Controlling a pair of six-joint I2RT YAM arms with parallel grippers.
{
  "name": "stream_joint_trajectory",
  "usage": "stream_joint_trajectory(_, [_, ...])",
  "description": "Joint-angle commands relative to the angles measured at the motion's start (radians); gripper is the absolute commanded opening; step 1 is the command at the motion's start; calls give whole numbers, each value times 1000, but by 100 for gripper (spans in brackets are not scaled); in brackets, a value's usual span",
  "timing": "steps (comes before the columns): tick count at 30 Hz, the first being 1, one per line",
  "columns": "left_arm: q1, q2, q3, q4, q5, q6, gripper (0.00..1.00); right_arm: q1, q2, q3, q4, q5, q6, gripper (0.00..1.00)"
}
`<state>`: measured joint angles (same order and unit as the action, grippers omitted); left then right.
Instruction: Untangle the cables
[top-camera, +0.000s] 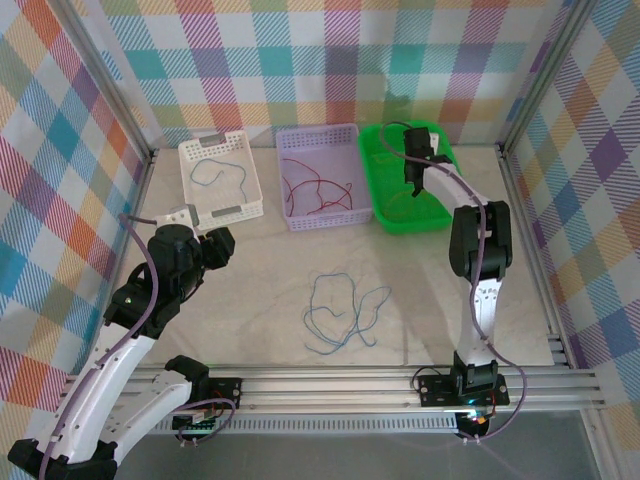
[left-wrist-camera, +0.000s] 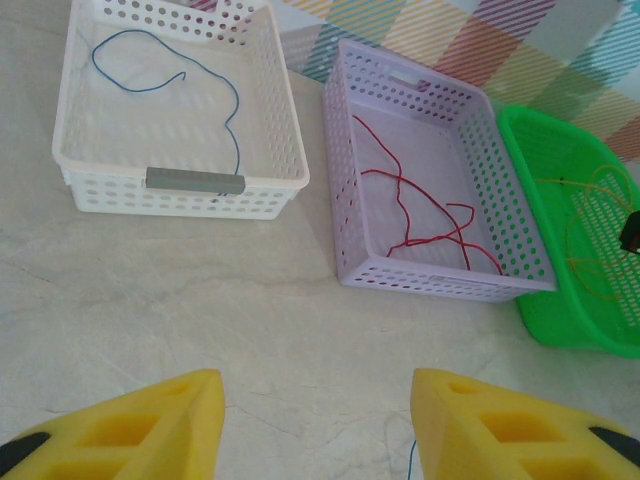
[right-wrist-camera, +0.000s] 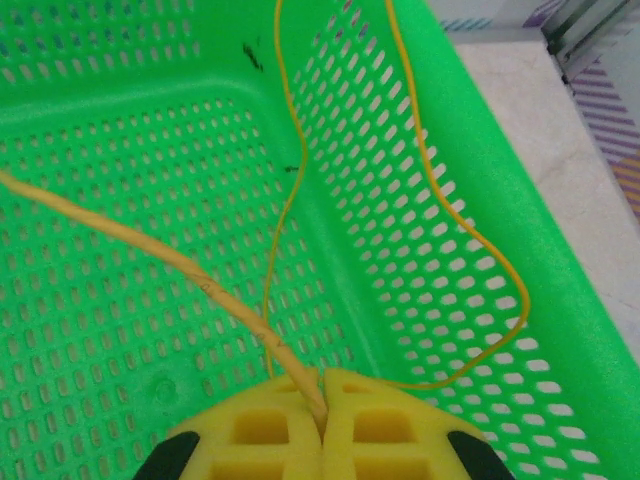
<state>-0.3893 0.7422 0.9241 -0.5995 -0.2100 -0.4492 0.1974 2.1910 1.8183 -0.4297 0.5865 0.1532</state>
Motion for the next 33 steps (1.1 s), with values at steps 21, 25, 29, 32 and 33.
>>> stream_joint_trajectory(21, [6, -12, -9, 4, 11, 25, 52, -4, 28, 361, -453, -103, 66, 47])
stream_joint_trajectory(25, [6, -11, -9, 6, 18, 24, 52, -4, -87, 325, -449, -202, 86, 51])
stream_joint_trajectory(29, [6, 10, -5, 2, 51, 23, 52, -2, -277, 119, -360, -420, 121, 60])
stream_joint_trajectory(32, [4, 47, 10, -7, 103, 22, 53, 11, -408, -74, -309, -562, 141, 62])
stream_joint_trajectory(33, [4, 72, 20, -19, 121, 22, 52, 18, -449, -138, -299, -587, 147, 63])
